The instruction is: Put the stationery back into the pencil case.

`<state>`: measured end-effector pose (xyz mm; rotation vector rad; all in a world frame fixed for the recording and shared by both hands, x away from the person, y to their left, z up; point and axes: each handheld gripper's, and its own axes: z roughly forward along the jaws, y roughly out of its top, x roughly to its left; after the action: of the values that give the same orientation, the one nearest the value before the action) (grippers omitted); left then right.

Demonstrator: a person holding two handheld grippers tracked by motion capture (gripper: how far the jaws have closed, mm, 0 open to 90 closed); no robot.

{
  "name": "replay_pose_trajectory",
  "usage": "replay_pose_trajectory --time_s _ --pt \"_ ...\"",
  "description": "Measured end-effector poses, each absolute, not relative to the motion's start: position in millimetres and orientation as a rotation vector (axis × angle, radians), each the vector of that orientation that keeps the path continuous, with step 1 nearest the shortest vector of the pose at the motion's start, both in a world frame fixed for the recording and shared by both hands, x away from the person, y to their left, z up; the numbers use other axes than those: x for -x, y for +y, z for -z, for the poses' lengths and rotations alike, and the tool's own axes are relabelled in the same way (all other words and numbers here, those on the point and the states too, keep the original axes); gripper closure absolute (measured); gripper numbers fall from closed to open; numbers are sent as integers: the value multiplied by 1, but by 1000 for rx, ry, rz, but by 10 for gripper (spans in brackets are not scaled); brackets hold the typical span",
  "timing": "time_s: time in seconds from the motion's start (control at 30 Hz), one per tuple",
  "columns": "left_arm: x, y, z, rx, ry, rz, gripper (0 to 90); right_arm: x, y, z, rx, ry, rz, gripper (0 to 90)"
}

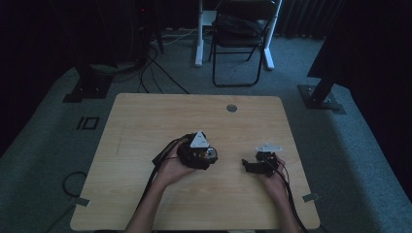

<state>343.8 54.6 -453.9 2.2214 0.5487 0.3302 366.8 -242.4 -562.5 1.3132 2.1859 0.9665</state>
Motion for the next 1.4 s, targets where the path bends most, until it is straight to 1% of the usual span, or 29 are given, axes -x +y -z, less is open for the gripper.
replay_pose_trajectory --time_s 1.4 --pt "-352 80 448 -2193 617 -368 410 -367 -242 562 -1315 2185 -967 156"
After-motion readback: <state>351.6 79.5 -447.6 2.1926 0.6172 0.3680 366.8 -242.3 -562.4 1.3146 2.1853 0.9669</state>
